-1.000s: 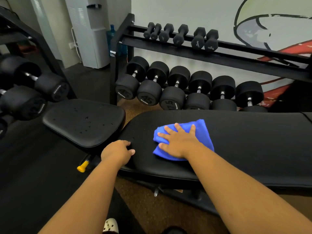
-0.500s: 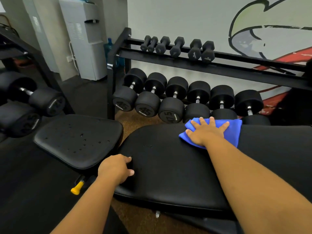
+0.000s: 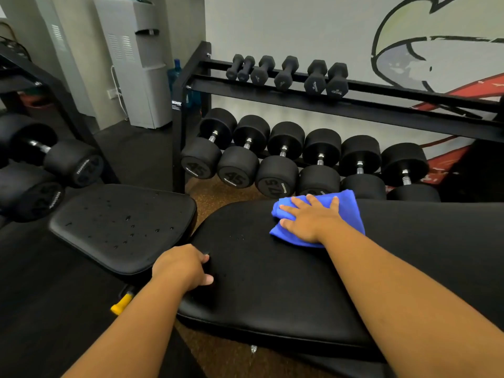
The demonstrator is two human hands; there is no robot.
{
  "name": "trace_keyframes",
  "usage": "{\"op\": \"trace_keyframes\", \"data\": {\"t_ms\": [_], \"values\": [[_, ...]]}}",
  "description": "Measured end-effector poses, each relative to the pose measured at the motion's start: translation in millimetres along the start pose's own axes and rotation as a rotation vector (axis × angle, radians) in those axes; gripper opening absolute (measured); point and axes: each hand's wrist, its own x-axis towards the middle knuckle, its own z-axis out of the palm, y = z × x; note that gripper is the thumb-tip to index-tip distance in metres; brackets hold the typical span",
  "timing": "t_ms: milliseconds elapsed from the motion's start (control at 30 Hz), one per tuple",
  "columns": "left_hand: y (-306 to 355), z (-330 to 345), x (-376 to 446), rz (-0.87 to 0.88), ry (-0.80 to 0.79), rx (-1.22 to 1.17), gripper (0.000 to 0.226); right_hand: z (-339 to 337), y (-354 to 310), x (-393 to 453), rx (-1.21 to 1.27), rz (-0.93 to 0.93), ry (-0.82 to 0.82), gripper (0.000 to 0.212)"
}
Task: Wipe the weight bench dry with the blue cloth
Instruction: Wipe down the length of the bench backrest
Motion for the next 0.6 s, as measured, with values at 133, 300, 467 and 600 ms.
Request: {"op": "trace_keyframes", "data": {"t_ms": [133,300,467,600], "values": [[-1.3,0.9,-1.7,0.036,0.015,0.053,0.063,4.8,-13.4,7.6,-0.026,0.089,0.038,0.063],[-1.9,0.8,-1.3,0.051,0.011,0.074,0.063,3.6,-22.9,-7.7,-0.069,-0.174,-0.043,0.057],[-10.6,10.3,-0.4,0.045,0.039,-0.056,0.064,-1.9,15.1,-15.3,-0.016,-0.202,-0.035,0.053],[-17.9,19.8,2.0,0.092,0.075,-0.159,0.064,-6.0,17.7,12.0,-0.03,0.071,0.006,0.073]]}}
